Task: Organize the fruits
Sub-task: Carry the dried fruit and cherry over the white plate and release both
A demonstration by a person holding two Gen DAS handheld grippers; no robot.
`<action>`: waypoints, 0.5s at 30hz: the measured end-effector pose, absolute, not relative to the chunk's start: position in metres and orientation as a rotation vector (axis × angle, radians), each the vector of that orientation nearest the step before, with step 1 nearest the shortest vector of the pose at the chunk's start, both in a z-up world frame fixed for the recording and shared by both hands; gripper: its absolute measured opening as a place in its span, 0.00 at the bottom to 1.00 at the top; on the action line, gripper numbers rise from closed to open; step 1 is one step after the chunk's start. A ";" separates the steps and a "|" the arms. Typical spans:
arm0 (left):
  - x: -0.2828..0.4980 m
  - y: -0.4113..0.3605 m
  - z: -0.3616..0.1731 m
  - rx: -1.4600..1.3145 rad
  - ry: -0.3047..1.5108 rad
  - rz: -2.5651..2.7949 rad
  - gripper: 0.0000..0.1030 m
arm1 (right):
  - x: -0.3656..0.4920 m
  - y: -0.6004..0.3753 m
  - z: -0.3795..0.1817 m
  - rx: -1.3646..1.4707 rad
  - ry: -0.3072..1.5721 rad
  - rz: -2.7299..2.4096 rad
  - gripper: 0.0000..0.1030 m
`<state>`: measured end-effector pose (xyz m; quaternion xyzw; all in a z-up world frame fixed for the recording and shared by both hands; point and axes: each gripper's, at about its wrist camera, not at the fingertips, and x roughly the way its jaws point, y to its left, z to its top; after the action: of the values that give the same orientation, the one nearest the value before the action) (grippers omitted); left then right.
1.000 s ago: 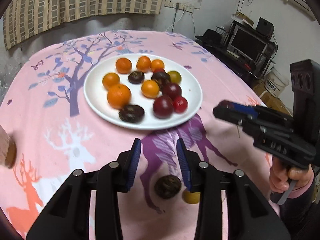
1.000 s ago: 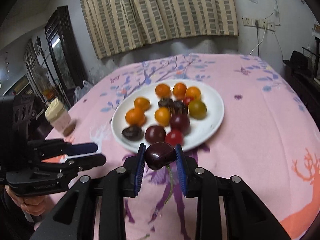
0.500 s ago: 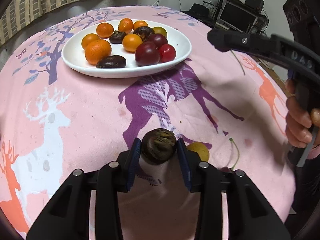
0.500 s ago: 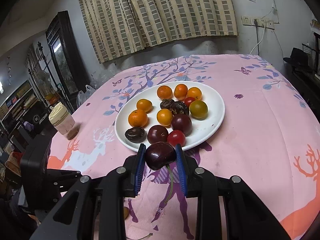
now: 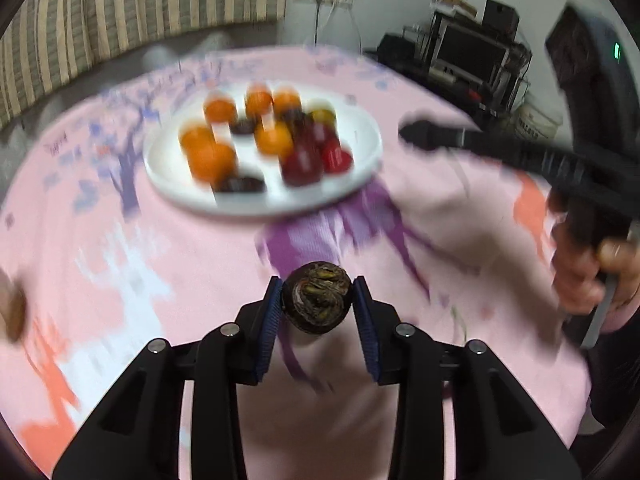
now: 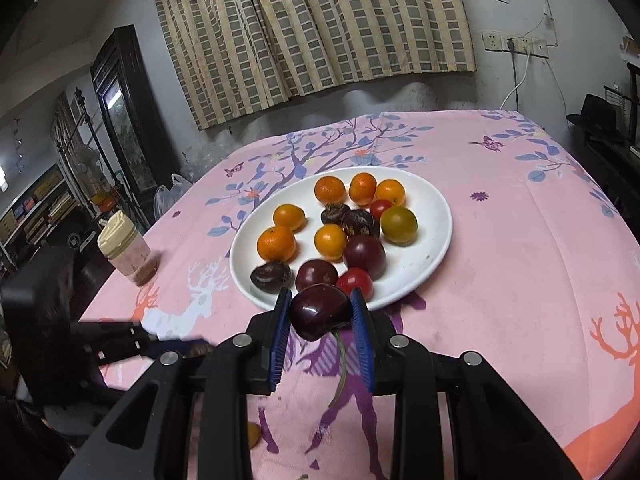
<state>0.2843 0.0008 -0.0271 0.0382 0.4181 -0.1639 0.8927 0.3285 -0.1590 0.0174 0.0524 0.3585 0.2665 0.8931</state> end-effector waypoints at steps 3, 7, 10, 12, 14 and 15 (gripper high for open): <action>0.317 0.005 0.001 0.081 0.790 -0.308 0.34 | 0.348 -0.154 0.026 0.109 0.712 0.535 0.29; 0.373 0.012 0.011 0.028 0.758 -0.249 0.34 | 0.388 -0.141 0.024 0.079 0.692 0.501 0.29; 0.408 0.014 0.002 0.048 0.768 -0.163 0.34 | 0.416 -0.131 0.014 0.069 0.702 0.486 0.29; 0.420 0.015 -0.003 0.078 0.781 -0.075 0.49 | 0.424 -0.127 0.008 0.064 0.714 0.482 0.33; 0.417 0.019 -0.003 0.086 0.767 -0.006 0.79 | 0.423 -0.126 0.006 0.057 0.727 0.494 0.47; 0.413 0.022 -0.001 0.077 0.740 0.002 0.82 | 0.419 -0.126 0.007 0.048 0.721 0.500 0.48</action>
<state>0.4128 0.0223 -0.0012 0.0377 0.3616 0.0010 0.9316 0.4193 -0.1260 0.0071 0.0231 0.3490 0.2420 0.9051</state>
